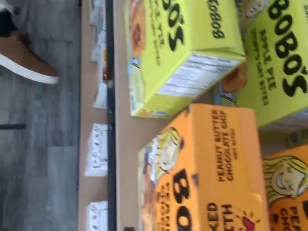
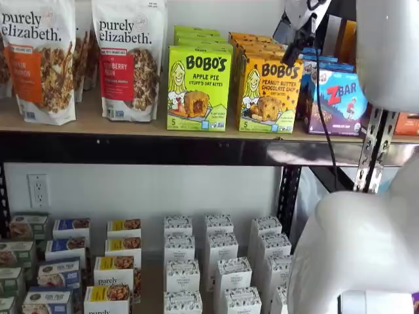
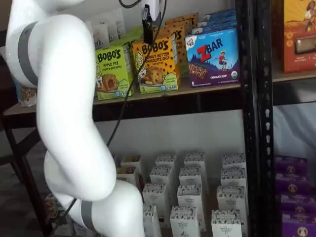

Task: Pick up the orange box on the top shelf, the fifth box from the left

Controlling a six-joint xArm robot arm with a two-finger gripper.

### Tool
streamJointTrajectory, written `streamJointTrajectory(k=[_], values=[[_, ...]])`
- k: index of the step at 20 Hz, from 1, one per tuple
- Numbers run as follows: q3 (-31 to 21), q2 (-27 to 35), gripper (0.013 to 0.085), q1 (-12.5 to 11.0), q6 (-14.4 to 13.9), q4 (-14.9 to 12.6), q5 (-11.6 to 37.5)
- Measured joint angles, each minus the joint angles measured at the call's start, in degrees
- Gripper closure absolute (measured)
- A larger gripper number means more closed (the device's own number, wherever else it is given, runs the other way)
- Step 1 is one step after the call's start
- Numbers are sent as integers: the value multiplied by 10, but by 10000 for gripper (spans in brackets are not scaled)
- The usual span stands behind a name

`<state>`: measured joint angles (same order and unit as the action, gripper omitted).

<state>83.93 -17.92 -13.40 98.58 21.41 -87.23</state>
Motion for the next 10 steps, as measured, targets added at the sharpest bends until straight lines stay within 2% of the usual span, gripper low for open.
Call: streamJointTrajectory(k=[4, 10], values=[[5, 14, 130, 6, 1, -14, 13], [33, 44, 130, 5, 5, -29, -14]])
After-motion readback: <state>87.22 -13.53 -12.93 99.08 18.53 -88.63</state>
